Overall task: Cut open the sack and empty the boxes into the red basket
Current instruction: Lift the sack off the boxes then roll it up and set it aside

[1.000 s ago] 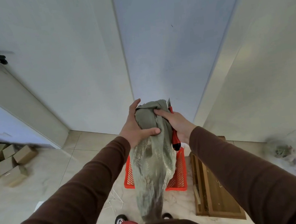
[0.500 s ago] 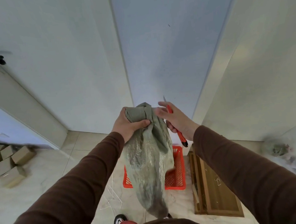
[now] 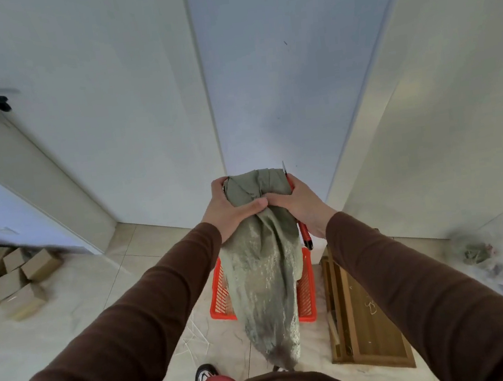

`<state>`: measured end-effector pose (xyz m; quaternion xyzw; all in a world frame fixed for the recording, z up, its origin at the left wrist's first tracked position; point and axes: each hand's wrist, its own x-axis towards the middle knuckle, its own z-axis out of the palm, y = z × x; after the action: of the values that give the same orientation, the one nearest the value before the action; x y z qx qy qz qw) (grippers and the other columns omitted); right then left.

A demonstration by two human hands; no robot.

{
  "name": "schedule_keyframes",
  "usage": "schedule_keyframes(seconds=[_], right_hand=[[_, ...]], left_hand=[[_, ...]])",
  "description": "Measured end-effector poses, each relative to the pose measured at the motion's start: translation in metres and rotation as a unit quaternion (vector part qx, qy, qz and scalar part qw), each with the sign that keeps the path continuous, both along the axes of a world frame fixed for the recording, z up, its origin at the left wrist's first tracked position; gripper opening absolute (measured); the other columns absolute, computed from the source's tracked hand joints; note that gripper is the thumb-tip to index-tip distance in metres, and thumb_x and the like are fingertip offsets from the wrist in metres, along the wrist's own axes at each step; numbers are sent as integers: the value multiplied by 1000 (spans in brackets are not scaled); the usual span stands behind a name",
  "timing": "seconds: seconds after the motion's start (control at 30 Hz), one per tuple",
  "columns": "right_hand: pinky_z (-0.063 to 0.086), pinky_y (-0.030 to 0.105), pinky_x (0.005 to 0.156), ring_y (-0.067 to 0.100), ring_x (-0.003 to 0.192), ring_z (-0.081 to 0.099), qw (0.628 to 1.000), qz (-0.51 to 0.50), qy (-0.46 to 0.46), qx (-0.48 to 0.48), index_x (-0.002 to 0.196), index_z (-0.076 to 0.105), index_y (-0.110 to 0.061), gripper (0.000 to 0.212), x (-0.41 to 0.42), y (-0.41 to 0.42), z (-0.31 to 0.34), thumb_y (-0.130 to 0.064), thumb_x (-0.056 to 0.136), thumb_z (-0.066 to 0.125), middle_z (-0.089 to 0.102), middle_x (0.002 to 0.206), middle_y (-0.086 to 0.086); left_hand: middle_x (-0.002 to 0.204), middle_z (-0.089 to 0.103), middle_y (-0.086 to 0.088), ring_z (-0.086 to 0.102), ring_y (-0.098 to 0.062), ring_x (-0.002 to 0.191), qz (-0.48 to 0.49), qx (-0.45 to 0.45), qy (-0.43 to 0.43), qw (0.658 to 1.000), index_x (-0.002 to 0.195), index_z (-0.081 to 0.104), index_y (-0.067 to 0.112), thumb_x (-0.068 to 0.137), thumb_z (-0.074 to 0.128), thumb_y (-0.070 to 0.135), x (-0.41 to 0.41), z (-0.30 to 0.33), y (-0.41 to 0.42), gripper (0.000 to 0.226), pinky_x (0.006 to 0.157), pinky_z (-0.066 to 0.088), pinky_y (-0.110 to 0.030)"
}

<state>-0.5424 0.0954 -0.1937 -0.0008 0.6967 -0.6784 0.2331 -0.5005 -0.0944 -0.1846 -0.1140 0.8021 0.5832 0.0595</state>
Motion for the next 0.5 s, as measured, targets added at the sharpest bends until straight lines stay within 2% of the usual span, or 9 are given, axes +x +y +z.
schedule_keyframes(seconds=[0.07,0.2,0.3,0.4,0.5], right_hand=[[63,44,92,29,106,77,999,-14,-36,-30,129,67,-13,51,2,-2,-1,-24,83,88,78,119,12],[65,40,78,31,97,80,987,-39,-130,-90,122,75,-9,44,9,-6,2,-31,85,85,81,110,16],[65,39,73,32,95,80,974,-46,-191,-110,120,76,-7,47,10,-10,5,-37,86,84,80,111,18],[65,41,75,32,98,79,962,-41,-237,-127,125,75,-7,53,9,-11,5,-42,85,84,79,116,20],[65,43,85,31,104,78,971,-10,-220,-94,125,76,-12,58,8,-7,6,-52,83,83,80,116,15]], left_hand=[[121,57,5,62,-11,107,-9,-3,30,999,141,30,31,63,92,48,5,-4,2,101,88,52,-24],[125,54,8,66,-6,107,-23,32,85,996,140,26,48,55,93,51,12,-6,6,108,88,56,-19],[135,51,1,62,-15,119,-23,25,104,994,141,24,55,52,94,54,18,-9,10,114,101,53,-32],[137,51,4,58,-13,123,-23,6,118,993,140,28,52,56,95,46,20,-12,14,107,106,51,-37],[130,57,6,60,-13,118,-2,9,108,994,131,40,46,58,94,42,17,-12,12,91,104,52,-40]])
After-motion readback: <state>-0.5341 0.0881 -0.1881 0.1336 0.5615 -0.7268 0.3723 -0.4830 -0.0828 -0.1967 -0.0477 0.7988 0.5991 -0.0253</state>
